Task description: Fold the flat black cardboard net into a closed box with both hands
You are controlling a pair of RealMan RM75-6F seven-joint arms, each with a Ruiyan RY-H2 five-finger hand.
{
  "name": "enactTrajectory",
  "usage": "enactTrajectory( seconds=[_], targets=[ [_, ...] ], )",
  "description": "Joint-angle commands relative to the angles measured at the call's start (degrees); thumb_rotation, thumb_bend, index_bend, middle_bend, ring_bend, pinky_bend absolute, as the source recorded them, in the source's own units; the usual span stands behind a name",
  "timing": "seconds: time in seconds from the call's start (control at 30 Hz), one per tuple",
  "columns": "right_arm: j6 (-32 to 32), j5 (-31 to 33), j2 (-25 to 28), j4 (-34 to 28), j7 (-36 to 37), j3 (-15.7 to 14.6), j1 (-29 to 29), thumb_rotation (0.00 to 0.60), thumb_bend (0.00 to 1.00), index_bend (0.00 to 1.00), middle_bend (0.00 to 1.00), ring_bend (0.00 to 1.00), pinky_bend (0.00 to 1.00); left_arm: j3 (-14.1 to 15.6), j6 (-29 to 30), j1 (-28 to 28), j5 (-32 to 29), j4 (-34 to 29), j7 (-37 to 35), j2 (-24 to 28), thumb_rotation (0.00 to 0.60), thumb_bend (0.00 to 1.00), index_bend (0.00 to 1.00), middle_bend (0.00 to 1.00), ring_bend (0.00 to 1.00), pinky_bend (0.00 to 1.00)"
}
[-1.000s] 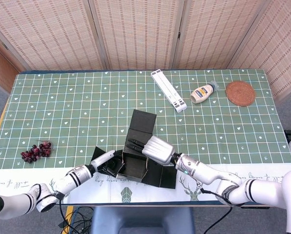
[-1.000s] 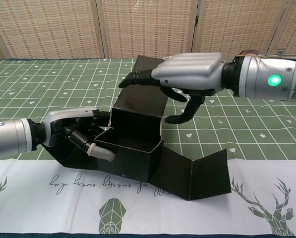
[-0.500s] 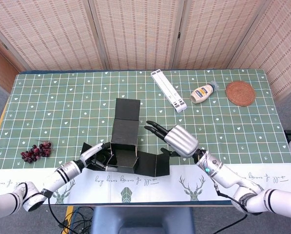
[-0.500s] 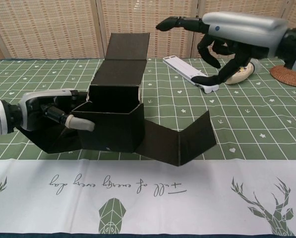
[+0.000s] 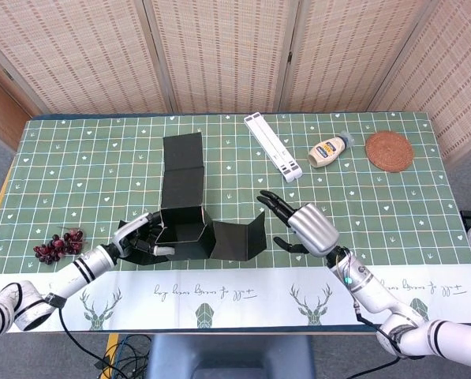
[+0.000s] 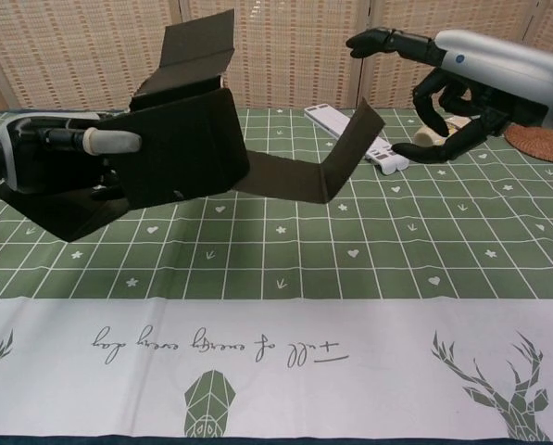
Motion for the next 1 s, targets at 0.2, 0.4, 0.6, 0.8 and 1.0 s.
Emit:
enactTrajectory(
  seconds=[0.2,0.4,0.6,0.8,1.0],
  targets=[
    [4.2,0.5,-8.8,4.9,-4.3,3.0,-1.2,0.6,0.13,0.0,0.0,0.72,1.0,0.3,-0.4,-2.0,1.2,-0.7,-6.8,2.6,0.6,0.07,0.22,0.22,0.52,0.8],
    [8.0,-0.4,-15.6,9.7,-5.0,4.9,-1.3,0.6,0.11,0.0,0.0,0.7,1.0,1.0,-0.6,-3.0,2.0,-1.2,-9.7,3.6,0.6,0.07,0.22,0.22,0.52,0.8],
    [11.6,-2.2,-22.7,16.6,-5.4,6.4,-0.3,0.6,0.1,0.0,0.0,0.69,1.0,1.8,1.0,-3.6,3.6,-1.1,-14.9,4.1,0.6,0.07,0.21,0.22,0.54,0.8],
    [15.1,-4.1,-28.8,24.1,-3.4,8.4,1.9,0.6,0.12,0.0,0.0,0.69,1.0,3.3,2.1,-4.1,5.5,0.5,-15.4,3.8,0.6,0.07,0.21,0.22,0.53,0.8],
    [15.4,-5.3,-29.4,26.4,-2.3,9.2,4.0,0.6,0.17,0.0,0.0,0.69,1.0,3.9,1.6,-4.0,5.5,1.7,-9.1,3.1,0.6,0.07,0.21,0.22,0.52,0.8]
  ],
)
